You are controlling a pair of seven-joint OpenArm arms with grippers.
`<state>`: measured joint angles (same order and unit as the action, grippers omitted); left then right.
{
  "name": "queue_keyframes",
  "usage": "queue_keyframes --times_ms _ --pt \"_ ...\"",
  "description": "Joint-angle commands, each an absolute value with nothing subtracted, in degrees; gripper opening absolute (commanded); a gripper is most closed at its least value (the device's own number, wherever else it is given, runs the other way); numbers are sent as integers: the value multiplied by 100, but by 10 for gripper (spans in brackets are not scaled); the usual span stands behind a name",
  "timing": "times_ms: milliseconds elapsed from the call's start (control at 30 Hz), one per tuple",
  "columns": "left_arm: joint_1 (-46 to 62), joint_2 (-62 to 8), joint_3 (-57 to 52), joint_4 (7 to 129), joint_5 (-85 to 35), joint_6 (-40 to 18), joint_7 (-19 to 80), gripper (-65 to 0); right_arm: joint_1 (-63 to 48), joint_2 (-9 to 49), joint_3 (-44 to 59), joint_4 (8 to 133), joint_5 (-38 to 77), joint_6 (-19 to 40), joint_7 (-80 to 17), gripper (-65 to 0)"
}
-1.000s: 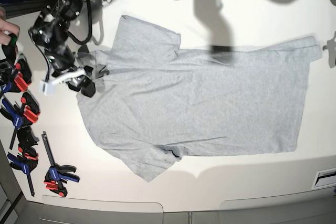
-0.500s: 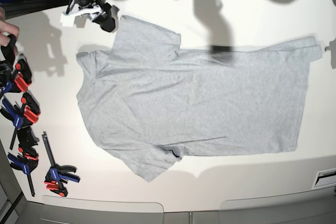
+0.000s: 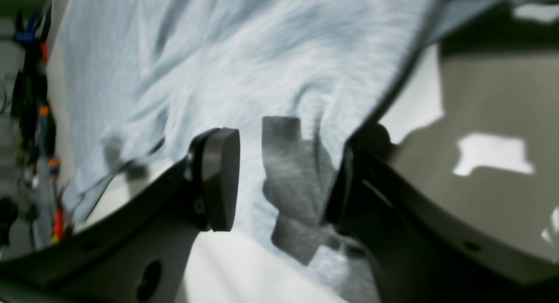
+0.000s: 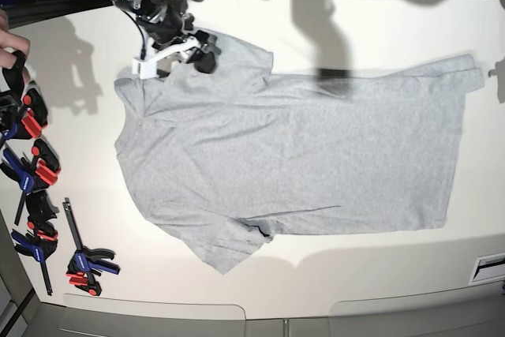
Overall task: Fold the T-shirt properly
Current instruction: 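Reach the right gripper to the collar and press the fold flat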
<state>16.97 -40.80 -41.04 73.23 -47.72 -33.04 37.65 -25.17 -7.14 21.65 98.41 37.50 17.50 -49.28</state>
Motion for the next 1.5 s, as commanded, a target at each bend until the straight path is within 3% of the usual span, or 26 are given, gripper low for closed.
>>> queue_keyframes --times_ms 0,267,333,433,733,1000,1033,1133,1167,1467 --pt "1667 -4259 -4163 7395 -4864 -3317 3686 -384 -2558 -716 2130 9867 3594 1643 -5162 -355" --pt "1667 -4259 -4163 7395 -4866 -3317 3684 -383 -2556 -714 2137 9870 3734 1772 -5286 -371" --pt "1667 -4259 -4163 7395 -4866 -3317 3682 -384 -2556 -714 2134 9876 3992 2010 -5317 -446" --pt "1667 -4259 -4163 7395 -4866 -3317 3682 -384 -2475 -714 2134 9907 4449 2482 -5336 -650" --pt "1667 -4259 -4163 7395 -4866 -3317 3682 -384 -1107 -860 2029 9902 4574 2810 -5242 -650" --pt "1667 -4259 -4163 7395 -4864 -3317 3684 -384 158 -869 987 9898 2792 2805 -4731 -650" --pt "1667 -4259 -4163 7395 -4864 -3317 3684 -384 274 -891 873 9898 2628 2803 -4729 -620" --pt "1667 -4259 -4163 7395 -4864 -3317 3686 -384 519 -900 674 9898 2274 2801 -4683 -399" --pt "1667 -4259 -4163 7395 -4864 -3317 3688 -384 576 -900 659 9898 2233 2799 -4668 -369" --pt "1667 -4259 -4163 7395 -4864 -3317 3730 -384 631 -900 681 9898 2202 2777 -4672 -367"
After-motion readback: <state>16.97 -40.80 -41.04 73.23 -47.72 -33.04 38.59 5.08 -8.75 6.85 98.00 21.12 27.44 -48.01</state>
